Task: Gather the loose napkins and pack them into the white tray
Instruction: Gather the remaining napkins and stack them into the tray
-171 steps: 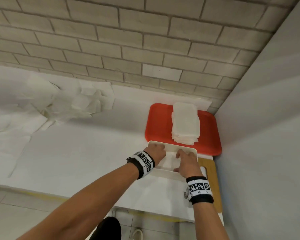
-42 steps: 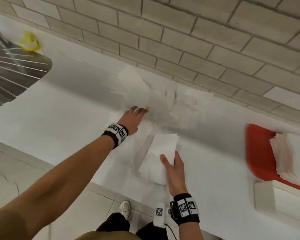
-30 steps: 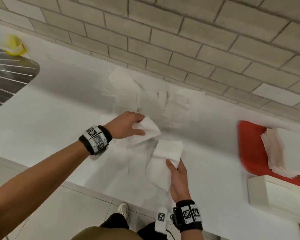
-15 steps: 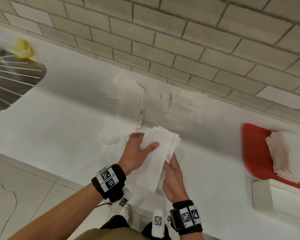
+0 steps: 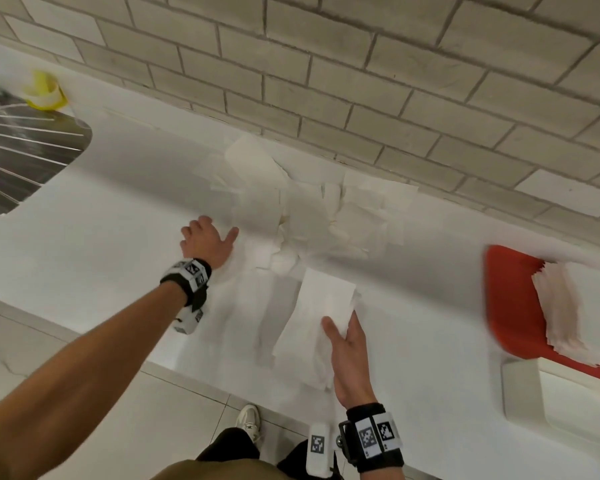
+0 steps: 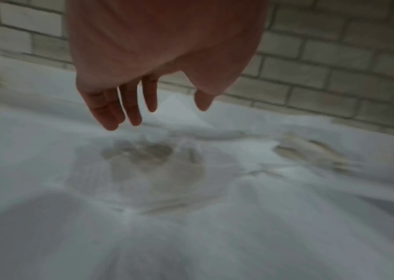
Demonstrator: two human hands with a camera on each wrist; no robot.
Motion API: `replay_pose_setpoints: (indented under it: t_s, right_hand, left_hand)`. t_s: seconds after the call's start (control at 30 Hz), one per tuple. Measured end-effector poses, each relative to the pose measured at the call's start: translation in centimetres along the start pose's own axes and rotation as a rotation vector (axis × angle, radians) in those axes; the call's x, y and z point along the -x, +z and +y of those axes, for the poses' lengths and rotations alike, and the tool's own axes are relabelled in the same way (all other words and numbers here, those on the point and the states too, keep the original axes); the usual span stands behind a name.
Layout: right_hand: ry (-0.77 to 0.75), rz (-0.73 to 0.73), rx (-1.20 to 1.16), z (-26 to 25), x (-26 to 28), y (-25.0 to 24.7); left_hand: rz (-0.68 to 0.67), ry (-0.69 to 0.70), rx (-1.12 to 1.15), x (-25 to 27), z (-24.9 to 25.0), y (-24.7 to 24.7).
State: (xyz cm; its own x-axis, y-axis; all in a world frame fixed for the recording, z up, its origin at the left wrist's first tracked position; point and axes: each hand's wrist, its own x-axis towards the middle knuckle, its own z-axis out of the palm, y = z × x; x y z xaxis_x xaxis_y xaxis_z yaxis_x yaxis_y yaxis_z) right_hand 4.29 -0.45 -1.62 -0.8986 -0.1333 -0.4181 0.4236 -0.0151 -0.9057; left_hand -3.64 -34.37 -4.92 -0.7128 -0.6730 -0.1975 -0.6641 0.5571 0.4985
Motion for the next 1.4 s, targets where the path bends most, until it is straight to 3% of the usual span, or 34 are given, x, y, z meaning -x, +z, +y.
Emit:
replay_pose_setpoints:
  t_s: [0.1, 0.23, 0.43, 0.6, 0.67, 0.73, 0.8, 0.87, 0.93, 1.03, 1.2, 1.33, 1.4]
  right_hand:
    - [0.039, 0.068, 0.028, 0.8, -1.1, -0.6]
    - [0.056, 0.110, -0.023, 1.1, -2.3, -1.4]
    - [0.040, 0.136, -0.006, 0.5, -3.7, -3.9]
    - [0.138, 0.283, 0.426, 1.5, -4.7, -6.3]
    - [0.011, 0.427, 0.699, 1.1, -4.3, -6.2]
    - [-0.235, 0.538, 0.834, -0.2, -3.4, -5.1]
    - [-0.321, 0.392, 0.623, -2.2, -3.1, -3.0]
    - [-0.178, 0.121, 0.240, -4.1, -3.2, -0.6]
    - [-0.107, -0.017, 0.040, -5.8, -3.8, 1.4]
    - [-0.188, 0.054, -0.022, -7.5, -5.2, 3.1]
    - [-0.294, 0.124, -0.029, -8.3, -6.0, 1.7]
    - [-0.223, 0.032, -0.033, -7.7, -4.9, 0.8]
    - [-0.187, -0.050, -0.077, -7.7, -3.8, 0.8]
  left_hand:
    - [-0.091, -0.141, -0.204, -1.5, 0.1, 0.5]
    - [-0.225, -0.119, -0.123, -2.3, 0.5, 2.3]
    - [-0.196, 0.051, 0.288, 1.3, 1.9, 1.5]
    - [-0.302, 0.112, 0.676, 7.2, 2.1, -1.2]
    - [-0.341, 0.150, 0.765, 9.2, 2.0, -2.1]
    - [-0.386, 0.181, 0.823, 10.9, 2.3, -2.7]
    - [-0.452, 0.223, 0.872, 12.3, 2.9, -2.9]
    - [-0.531, 0.271, 0.886, 13.4, 3.5, -2.8]
    - [-0.574, 0.318, 0.877, 14.1, 4.2, -2.4]
    - [-0.532, 0.339, 0.860, 14.5, 4.4, -1.4]
    - [-0.303, 0.256, 0.663, 13.3, 2.5, 1.4]
    - [-0.285, 0.195, 0.514, 12.3, 1.3, 2.9]
    - [-0.199, 0.224, 0.416, 11.7, 1.2, 3.4]
